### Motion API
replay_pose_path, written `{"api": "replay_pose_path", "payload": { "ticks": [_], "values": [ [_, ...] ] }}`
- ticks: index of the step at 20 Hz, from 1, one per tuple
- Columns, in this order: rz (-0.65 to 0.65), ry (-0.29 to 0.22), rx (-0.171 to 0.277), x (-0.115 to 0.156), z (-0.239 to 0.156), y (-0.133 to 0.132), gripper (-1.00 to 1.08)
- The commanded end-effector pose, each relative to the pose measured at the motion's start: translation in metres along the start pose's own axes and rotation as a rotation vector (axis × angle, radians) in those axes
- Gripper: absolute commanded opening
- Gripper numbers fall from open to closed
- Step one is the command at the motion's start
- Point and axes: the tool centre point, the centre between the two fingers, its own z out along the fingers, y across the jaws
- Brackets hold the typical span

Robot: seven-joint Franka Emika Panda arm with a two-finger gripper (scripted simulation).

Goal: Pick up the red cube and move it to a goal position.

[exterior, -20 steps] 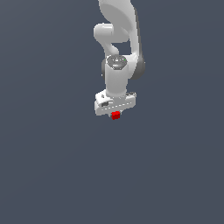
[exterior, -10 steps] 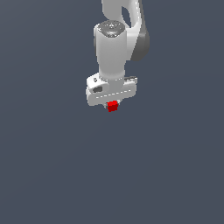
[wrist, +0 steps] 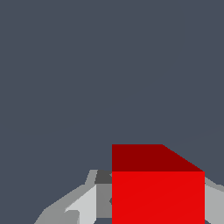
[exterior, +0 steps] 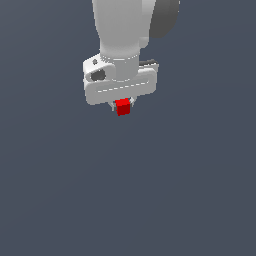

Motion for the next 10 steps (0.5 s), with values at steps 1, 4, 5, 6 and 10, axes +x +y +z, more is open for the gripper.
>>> {"api": "replay_pose_path", "payload": {
  "ticks": [1,4,5,6,10],
  "values": [
    [0.0,-0.001,0.0,0.005,-0.022,0.006,-1.0],
    [0.0,-0.001,-0.001,0.01,-0.045,0.012,-1.0],
    [0.0,-0.001,-0.001,0.012,-0.053,0.014,-1.0],
    [0.0,-0.001,-0.001,0.014,-0.06,0.016,-1.0],
    [0.001,-0.001,-0.001,0.02,-0.085,0.023,-1.0]
  ]
}}
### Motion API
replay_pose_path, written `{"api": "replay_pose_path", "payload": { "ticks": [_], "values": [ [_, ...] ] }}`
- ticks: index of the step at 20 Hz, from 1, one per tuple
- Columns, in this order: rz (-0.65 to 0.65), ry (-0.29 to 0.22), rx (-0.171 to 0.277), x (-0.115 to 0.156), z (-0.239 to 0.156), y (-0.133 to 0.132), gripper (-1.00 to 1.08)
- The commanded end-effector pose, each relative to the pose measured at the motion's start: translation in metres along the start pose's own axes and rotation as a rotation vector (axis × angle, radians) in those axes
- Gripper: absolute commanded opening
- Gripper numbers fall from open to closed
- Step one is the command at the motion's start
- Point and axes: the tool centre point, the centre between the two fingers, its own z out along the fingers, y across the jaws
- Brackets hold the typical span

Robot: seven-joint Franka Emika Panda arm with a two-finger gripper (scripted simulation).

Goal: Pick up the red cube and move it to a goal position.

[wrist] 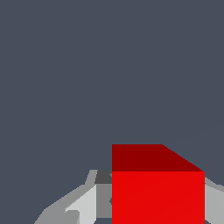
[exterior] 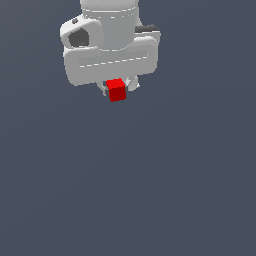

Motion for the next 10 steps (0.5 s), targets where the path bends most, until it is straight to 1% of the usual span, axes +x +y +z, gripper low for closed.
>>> {"api": "replay_pose_path", "payload": {
  "ticks": [1,10],
  "values": [
    [0.0,0.0,0.0,0.004,-0.015,0.004,-1.0],
    [0.0,0.0,0.0,0.013,-0.046,0.013,-1.0]
  ]
}}
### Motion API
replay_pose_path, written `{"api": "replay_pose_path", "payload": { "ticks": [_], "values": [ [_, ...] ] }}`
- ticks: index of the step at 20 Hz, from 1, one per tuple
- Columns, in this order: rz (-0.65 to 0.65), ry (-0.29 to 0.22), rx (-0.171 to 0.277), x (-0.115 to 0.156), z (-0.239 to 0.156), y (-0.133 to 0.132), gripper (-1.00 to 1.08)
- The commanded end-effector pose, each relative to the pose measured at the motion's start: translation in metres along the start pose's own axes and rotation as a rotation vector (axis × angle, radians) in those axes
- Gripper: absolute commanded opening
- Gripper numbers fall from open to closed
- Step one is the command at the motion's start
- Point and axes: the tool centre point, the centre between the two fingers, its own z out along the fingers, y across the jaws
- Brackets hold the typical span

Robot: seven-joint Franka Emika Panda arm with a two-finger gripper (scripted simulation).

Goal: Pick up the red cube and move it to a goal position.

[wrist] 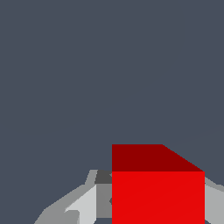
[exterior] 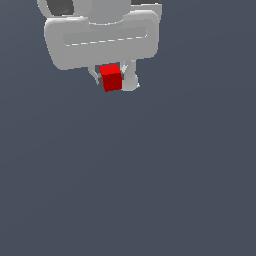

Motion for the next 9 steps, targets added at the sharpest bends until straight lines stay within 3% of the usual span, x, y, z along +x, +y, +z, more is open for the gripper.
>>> {"api": "replay_pose_path", "payload": {
  "ticks": [1,9],
  "values": [
    [0.0,0.0,-0.001,0.0018,-0.0061,0.0016,-1.0],
    [0.0,0.0,-0.001,0.0042,-0.0125,0.0035,-1.0]
  ]
}}
